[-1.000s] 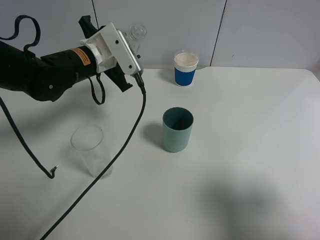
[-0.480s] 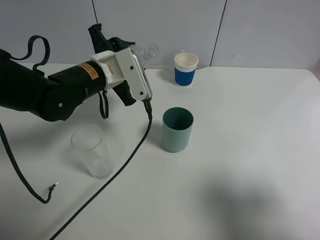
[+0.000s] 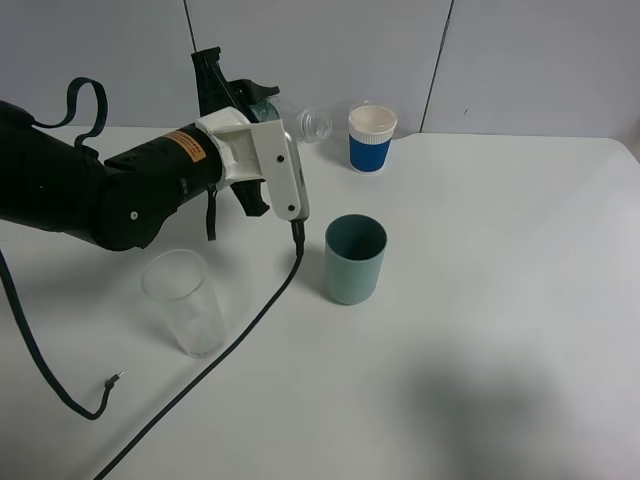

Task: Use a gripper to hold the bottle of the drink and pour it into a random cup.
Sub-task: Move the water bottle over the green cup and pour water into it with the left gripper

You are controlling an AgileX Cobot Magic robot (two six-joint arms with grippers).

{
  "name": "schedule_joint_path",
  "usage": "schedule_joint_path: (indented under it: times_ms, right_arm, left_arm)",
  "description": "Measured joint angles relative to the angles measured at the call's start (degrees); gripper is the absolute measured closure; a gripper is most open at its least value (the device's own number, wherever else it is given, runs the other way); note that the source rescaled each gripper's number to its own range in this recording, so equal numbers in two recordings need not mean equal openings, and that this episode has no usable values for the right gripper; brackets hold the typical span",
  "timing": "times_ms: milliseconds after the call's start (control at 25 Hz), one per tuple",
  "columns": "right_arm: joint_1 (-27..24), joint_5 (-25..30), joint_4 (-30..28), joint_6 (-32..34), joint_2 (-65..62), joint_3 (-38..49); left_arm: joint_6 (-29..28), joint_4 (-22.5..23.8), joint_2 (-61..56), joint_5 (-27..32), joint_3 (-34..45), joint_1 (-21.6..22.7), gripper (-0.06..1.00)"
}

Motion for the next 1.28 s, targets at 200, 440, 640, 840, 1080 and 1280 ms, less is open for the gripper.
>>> schedule_joint_path:
  times_ms: [200,440,640,840,1080,1280]
  right_arm:
    - [0.0,0.0,0.0,0.0,0.0,0.0]
    - [0.0,0.0,0.0,0.0,0.0,0.0]
    - [0.0,0.0,0.0,0.0,0.0,0.0]
    - [0.0,0.0,0.0,0.0,0.0,0.0]
    - [0.0,0.0,0.0,0.0,0.0,0.0]
    - [0.0,0.0,0.0,0.0,0.0,0.0]
  left_arm:
    - [0.8,-0.4,0.0,-0.8,0.0,-0.1,0.89]
    - [5.3,-1.0,1.5,-4.1,0.0,-0.9,0.89]
    - [7.2,-2.7,1.8,-5.0,0.0,-2.5,0.89]
    - [7.8,-4.6,1.8,-5.0,0.0,-4.4,0.89]
    - [8.7,-5.3,4.0,-5.5,0.0,-5.3,0.89]
    - [10.1,-5.7,6.0,-6.5,0.3,-5.3,0.89]
